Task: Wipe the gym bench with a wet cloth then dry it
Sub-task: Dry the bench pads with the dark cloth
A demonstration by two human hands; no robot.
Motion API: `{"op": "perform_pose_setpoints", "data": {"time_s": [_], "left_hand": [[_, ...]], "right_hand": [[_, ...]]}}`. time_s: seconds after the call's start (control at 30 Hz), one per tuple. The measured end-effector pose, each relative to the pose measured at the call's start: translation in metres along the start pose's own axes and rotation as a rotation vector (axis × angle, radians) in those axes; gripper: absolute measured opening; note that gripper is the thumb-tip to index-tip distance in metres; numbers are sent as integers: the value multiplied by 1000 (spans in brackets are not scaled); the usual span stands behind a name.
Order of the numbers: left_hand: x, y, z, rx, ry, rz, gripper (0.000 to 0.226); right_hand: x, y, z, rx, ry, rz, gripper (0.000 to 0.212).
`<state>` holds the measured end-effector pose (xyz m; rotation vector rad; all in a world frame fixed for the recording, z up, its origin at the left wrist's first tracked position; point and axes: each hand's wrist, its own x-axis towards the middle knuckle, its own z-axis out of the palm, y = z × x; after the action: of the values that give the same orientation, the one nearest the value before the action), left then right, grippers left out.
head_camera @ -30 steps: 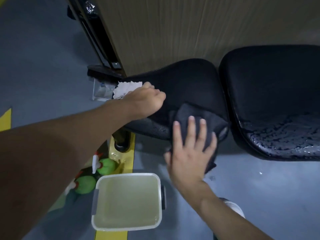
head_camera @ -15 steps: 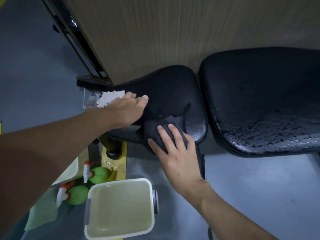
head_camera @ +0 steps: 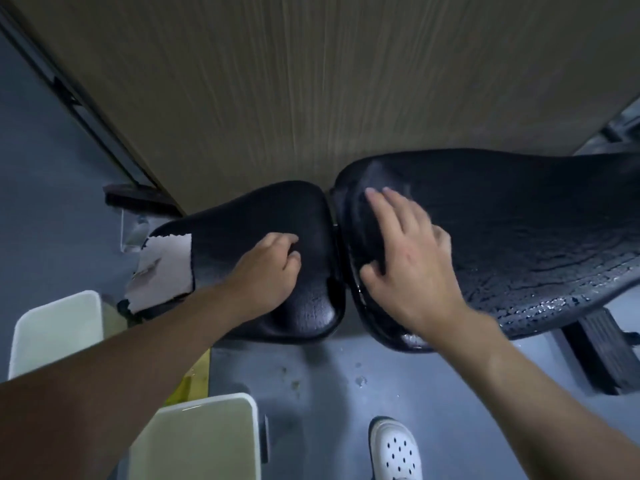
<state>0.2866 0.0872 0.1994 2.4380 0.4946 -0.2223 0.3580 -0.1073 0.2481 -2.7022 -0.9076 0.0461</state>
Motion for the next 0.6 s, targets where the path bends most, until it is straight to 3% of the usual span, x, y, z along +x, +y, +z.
{"op": "perform_pose_setpoints", "data": {"time_s": [0.07,0.1,0.3,0.47,0.6], "left_hand": [[11,6,4,30,-6,31,46],[16,9,6,50,-14,42,48],[33,17,22,303,-93,67,65],[43,23,31,457,-230,16,105],[49,31,42,498,-248,-57,128]], "right_hand": [[17,23,6,-182,-314,-59,76],[22,32,13,-206,-362,-84,73],[33,57,70,-260,-370,-190,62],[78,68,77,-239,-330,-200,67],[141,68,79,-217,-329,-179,63]]}}
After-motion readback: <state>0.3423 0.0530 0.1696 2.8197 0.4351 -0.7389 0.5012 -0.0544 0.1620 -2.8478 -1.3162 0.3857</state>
